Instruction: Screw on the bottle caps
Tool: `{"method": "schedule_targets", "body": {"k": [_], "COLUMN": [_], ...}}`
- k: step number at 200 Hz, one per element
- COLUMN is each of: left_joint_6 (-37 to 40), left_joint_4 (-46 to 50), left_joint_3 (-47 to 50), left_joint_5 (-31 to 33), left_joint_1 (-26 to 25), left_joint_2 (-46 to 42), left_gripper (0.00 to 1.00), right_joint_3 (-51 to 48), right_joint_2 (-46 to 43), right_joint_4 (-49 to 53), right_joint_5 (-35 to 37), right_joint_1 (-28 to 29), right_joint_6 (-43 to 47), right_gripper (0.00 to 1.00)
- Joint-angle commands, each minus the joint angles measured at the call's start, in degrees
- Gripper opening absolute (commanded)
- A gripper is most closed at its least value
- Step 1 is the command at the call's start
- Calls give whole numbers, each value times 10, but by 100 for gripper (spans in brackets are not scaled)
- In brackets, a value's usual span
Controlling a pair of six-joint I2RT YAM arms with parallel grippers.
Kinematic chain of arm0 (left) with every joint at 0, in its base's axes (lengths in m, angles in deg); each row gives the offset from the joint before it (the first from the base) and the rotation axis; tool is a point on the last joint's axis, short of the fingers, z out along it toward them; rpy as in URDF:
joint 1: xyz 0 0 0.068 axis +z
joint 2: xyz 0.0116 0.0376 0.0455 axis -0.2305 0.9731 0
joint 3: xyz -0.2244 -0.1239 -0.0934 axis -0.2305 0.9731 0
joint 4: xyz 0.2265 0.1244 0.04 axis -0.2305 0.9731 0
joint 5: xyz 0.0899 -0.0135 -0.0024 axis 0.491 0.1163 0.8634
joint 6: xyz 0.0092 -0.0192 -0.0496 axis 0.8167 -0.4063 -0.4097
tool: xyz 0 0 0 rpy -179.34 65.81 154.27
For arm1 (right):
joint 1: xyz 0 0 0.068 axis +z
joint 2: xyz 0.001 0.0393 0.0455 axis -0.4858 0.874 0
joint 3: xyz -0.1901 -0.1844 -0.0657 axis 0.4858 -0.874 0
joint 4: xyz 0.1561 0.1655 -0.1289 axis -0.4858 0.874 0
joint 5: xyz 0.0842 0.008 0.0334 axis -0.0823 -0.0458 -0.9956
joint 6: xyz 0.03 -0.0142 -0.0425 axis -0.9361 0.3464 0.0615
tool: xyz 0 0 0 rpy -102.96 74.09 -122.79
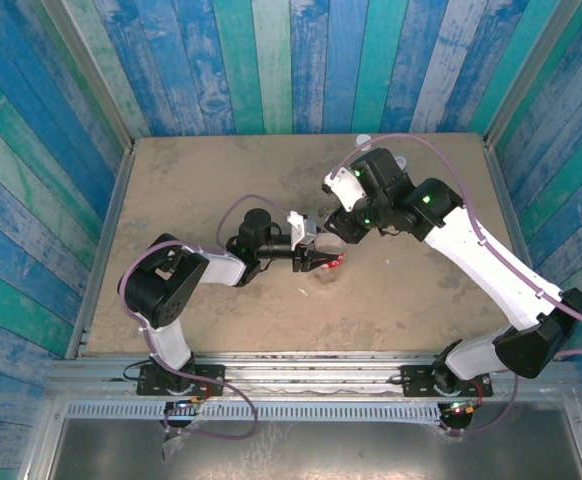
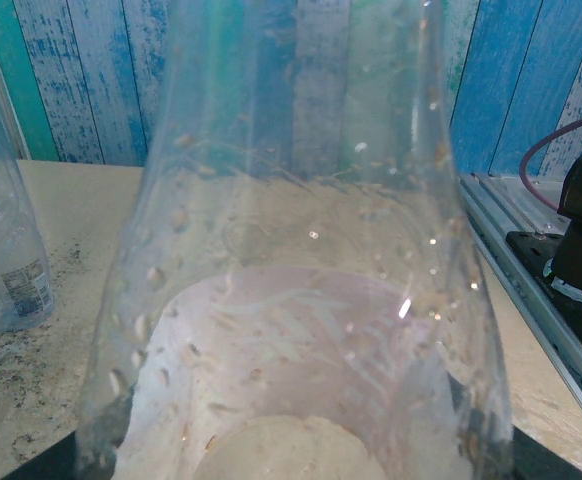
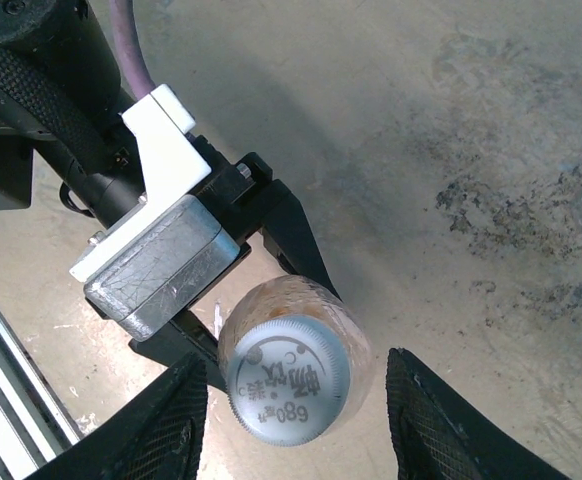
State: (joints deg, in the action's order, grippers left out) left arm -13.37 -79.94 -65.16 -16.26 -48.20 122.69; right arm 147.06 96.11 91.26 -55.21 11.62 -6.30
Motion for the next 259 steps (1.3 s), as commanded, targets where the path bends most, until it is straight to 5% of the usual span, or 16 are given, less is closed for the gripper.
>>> {"method": "schedule_targets", "body": {"k": [1,259], "left_joint_6": [-11,-11], "left_joint_4": [102,102], "left_joint_3": [14,11], "left_joint_5": [5,2], "left_joint_1": [-5,-5], "left_joint_2": [30,34], "left_gripper": [57,57], "right_joint_3": [1,10], "right_joint_2": [5,-2], "right_joint_4": [0,0], "right_joint_5": [10,16], "right_joint_1": [-2,-5], "right_joint_6": [-7,-21], "right_gripper": [50,44]}}
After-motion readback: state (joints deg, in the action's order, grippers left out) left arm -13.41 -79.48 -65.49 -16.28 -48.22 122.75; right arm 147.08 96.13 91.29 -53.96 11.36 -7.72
